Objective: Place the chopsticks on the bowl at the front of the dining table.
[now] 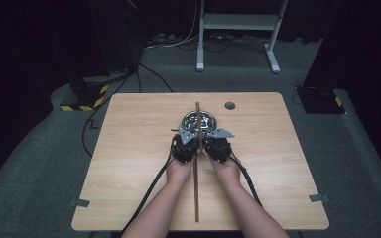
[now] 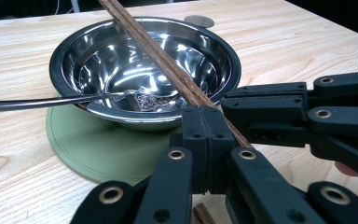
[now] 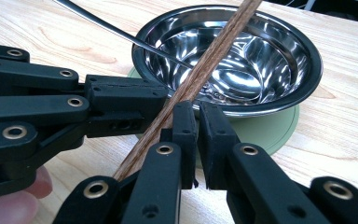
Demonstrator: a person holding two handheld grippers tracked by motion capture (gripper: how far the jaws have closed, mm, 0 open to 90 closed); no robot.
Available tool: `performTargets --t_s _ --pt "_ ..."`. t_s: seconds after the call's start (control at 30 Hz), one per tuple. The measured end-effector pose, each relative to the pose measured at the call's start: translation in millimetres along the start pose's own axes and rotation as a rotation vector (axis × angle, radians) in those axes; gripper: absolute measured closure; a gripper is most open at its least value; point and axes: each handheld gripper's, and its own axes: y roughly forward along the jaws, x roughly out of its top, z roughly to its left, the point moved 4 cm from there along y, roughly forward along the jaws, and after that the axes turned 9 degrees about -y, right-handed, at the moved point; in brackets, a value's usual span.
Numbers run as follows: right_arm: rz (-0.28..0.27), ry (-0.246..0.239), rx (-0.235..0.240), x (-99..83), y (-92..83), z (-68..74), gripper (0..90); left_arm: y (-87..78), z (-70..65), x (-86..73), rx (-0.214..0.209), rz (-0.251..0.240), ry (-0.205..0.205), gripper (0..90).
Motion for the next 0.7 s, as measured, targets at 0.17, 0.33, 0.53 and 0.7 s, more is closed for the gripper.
performTargets --t_s 0.17,0.33,0.53,0.7 --pt "0.0 -0.001 0.004 -0.1 0.1 -0.2 84.9 -0.3 1.2 0.4 0.001 0.0 0.0 88.6" --pt "-0.003 -0.011 0.006 -0.1 0.7 1.4 84.7 -0.9 3.1 1.2 0.001 0.004 0.005 88.4" --pt "-0.002 -0.007 0.006 0.2 1.2 1.6 84.5 -0.9 3.7 1.4 0.001 0.005 0.008 88.3" --pt "0.0 -0.004 0.0 0.4 1.0 1.1 83.7 -1.2 4.2 1.6 0.004 0.004 0.009 87.0"
